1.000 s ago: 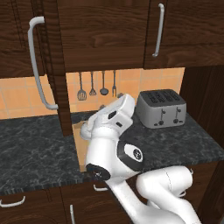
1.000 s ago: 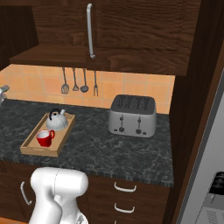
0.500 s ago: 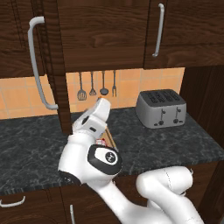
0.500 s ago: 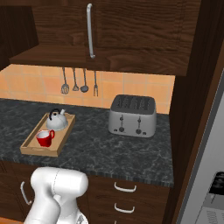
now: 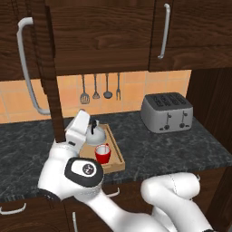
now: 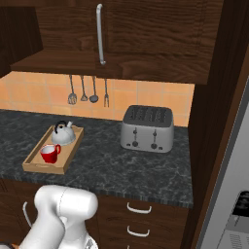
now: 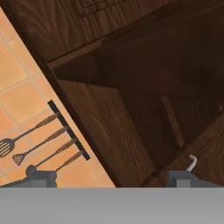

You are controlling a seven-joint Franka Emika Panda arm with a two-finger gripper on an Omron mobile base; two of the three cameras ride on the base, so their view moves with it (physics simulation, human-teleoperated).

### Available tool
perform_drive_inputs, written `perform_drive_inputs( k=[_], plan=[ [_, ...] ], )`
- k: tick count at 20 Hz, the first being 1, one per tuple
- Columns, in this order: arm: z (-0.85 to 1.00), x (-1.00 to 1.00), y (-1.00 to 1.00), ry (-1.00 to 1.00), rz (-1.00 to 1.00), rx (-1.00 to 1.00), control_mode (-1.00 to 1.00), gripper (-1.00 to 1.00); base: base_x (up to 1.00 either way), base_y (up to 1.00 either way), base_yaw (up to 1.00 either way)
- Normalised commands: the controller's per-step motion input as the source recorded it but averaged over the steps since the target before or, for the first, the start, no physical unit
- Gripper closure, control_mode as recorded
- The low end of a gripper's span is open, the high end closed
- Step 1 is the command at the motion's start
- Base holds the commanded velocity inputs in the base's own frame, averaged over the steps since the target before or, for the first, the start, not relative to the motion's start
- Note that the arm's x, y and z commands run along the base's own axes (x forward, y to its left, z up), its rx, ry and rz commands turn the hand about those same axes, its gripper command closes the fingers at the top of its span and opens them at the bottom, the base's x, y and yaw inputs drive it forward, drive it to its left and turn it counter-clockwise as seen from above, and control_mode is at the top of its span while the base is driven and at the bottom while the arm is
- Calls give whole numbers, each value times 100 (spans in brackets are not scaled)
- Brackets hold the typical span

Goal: Pick the kettle from the counter and place it on the tray. Then pick the mug from the cabinet and place it on the tray. Then close the cabinet doors.

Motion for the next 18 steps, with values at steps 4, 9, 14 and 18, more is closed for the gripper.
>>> perform_drive_inputs(
  k=[4, 9, 14, 18],
  plan=[
    [0, 0, 74, 1, -2, -5, -100, -100, 0, 0, 0],
    [-5, 2, 86, 4, -2, -9, -100, -100, 0, 0, 0],
    [-58, 7, 25, 0, 0, -3, -100, -100, 0, 0, 0],
    [-38, 11, 56, 2, 0, -6, -100, -100, 0, 0, 0]
  ],
)
